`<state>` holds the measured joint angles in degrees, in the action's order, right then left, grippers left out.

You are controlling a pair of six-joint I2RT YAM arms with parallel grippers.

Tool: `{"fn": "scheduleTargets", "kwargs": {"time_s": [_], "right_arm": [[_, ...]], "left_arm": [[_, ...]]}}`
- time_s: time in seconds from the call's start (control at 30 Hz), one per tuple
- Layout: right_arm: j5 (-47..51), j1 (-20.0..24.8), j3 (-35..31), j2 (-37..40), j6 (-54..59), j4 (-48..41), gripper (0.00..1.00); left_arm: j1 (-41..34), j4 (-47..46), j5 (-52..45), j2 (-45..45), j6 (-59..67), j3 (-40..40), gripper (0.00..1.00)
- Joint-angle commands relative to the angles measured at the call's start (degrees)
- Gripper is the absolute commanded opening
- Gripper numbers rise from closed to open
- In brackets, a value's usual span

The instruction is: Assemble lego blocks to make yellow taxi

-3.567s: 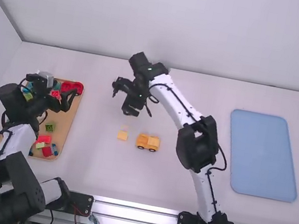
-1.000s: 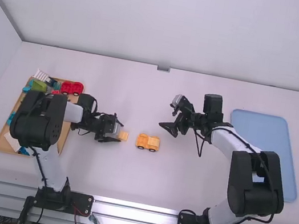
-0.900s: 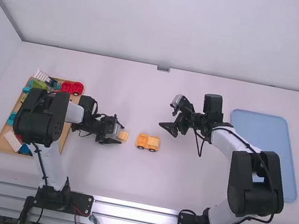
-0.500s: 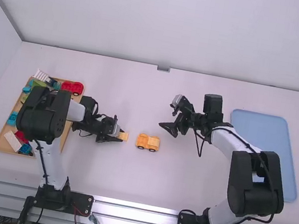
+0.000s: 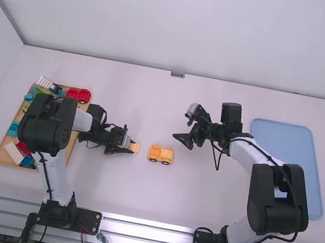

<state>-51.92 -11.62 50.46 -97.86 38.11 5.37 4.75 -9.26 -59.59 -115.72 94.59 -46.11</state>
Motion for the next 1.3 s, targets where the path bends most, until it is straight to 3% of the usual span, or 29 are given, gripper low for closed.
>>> {"fn": "scheduleTargets", "kwargs": {"time_s": [0.0,0.17,0.4,0.43,0.53,0.6,0.8,0.87,1.07,1.27], "right_arm": [[-0.76,-0.39,-1.77,0.57,2.16,-0.35,0.99],[0.09,-3.37,-5.62,0.57,8.90,0.79,0.99],[-1.01,-4.72,-13.66,-0.07,6.73,10.99,1.00],[-1.18,-4.66,-14.23,-0.15,6.49,12.07,1.00],[-0.72,-4.50,-16.90,-0.74,3.06,18.27,0.99],[-0.81,-4.48,-17.68,-0.72,1.90,20.26,0.99],[-0.79,-4.31,-17.86,-0.72,1.60,20.96,0.99],[-0.79,-5.20,-17.86,-0.72,1.55,20.98,0.99],[-0.79,-4.87,-17.86,-0.72,1.57,19.87,0.99],[-0.79,-4.66,-17.88,-0.72,1.55,19.71,0.99]], "left_arm": [[-0.26,-0.44,-3.08,-0.85,1.29,0.46,0.33],[-0.26,-1.97,-5.64,-0.85,1.31,-0.24,0.37],[-0.33,-11.04,-6.78,-0.74,5.01,-3.93,0.29],[-0.33,-11.87,-6.60,-0.74,5.86,-4.13,0.30],[-0.28,-14.12,-4.81,-0.74,8.96,-4.44,0.47],[-0.26,-13.79,-3.19,-0.74,8.20,-4.13,0.44],[-1.44,-5.84,-2.27,-0.74,2.84,-1.09,0.52],[-2.19,1.55,-2.25,-0.74,-1.77,1.22,0.51],[-3.17,12.94,1.64,-0.74,-11.52,4.68,0.32],[-2.82,12.68,2.03,-0.74,-11.69,4.81,0.33]]}}
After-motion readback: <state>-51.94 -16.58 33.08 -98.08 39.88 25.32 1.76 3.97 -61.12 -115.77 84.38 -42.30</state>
